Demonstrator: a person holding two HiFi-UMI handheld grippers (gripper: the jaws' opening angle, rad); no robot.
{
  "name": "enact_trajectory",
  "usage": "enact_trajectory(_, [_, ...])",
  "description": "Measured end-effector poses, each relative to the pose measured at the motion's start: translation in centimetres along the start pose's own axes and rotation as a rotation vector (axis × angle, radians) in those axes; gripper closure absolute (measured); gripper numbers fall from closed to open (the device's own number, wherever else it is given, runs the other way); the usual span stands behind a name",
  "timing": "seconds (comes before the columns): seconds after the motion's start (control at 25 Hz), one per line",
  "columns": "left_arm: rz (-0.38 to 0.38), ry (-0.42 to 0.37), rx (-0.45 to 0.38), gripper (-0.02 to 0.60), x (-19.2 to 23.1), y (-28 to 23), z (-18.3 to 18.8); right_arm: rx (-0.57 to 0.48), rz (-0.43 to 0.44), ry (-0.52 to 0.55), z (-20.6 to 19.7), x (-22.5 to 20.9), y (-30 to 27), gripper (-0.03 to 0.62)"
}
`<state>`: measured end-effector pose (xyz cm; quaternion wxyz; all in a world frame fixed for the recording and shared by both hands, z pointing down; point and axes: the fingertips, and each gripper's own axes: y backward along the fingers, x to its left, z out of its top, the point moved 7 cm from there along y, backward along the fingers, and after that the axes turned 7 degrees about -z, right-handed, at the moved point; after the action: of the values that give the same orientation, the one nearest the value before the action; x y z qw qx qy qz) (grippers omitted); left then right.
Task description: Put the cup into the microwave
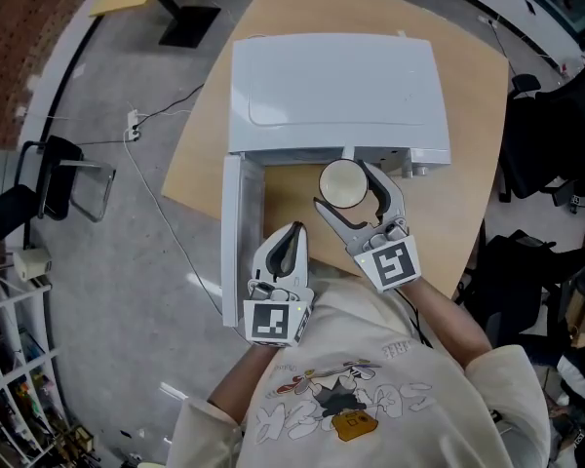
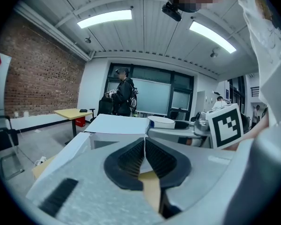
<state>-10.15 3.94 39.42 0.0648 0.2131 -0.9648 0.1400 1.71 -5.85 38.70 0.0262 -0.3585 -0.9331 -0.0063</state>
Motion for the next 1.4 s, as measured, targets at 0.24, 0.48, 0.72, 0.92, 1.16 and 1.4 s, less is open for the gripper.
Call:
enact_trajectory(0.24, [0.013, -0.021, 0.028, 0.577, 0.1, -0.1, -0.9, 0.116, 0.037, 0.046, -4.6, 1.1, 1.5, 0.200])
enact_trajectory(0.48, [0.000, -0.038, 0.004, 0.577, -1.0, 0.5, -0.1, 0.181, 0.035, -0.003, -8.9, 0.9, -0.1, 0.200])
enact_trajectory(0.72, [0.013, 0.005, -0.020, 0.577, -0.7, 1.7, 0.2, 0.219, 0.001, -0.028, -13.3, 0.1, -3.8, 0.200])
enact_trajectory(0.92, [0.005, -0.003, -0.041, 0.577, -1.0, 1.8, 0.6, 0.209, -0.067, -0.041, -15.3, -1.0, -6.9, 0.200])
enact_trajectory(1.16, [-0.021, 0.034, -0.014, 0.577, -0.3, 1.1, 0.2, 0.245, -0.098, -0.064, -17.4, -2.3, -10.5, 0.200])
enact_trajectory(1.4, [-0.028, 0.051, 0.002, 0.577, 0.1, 0.4, -0.1, 0.249, -0.141, -0.048, -18.7, -3.5, -12.4, 0.200])
